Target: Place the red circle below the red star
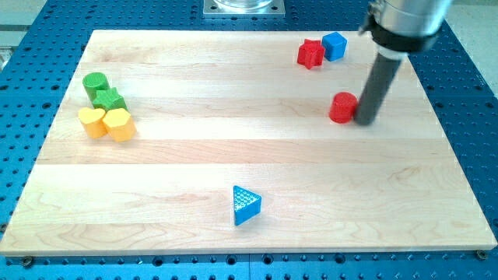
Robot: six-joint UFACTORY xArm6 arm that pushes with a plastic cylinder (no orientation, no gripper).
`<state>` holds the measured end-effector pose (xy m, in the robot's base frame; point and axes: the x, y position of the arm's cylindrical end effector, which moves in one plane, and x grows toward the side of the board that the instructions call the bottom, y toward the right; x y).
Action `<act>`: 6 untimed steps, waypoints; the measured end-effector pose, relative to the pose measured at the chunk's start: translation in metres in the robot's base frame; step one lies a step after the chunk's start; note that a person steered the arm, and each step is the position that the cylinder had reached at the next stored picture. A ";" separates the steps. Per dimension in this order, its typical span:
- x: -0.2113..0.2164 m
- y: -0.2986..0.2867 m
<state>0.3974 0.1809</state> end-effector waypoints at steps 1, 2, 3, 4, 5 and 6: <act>-0.009 -0.002; 0.037 -0.002; 0.007 -0.033; -0.025 -0.040; -0.011 -0.041; -0.004 -0.062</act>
<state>0.3934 0.1190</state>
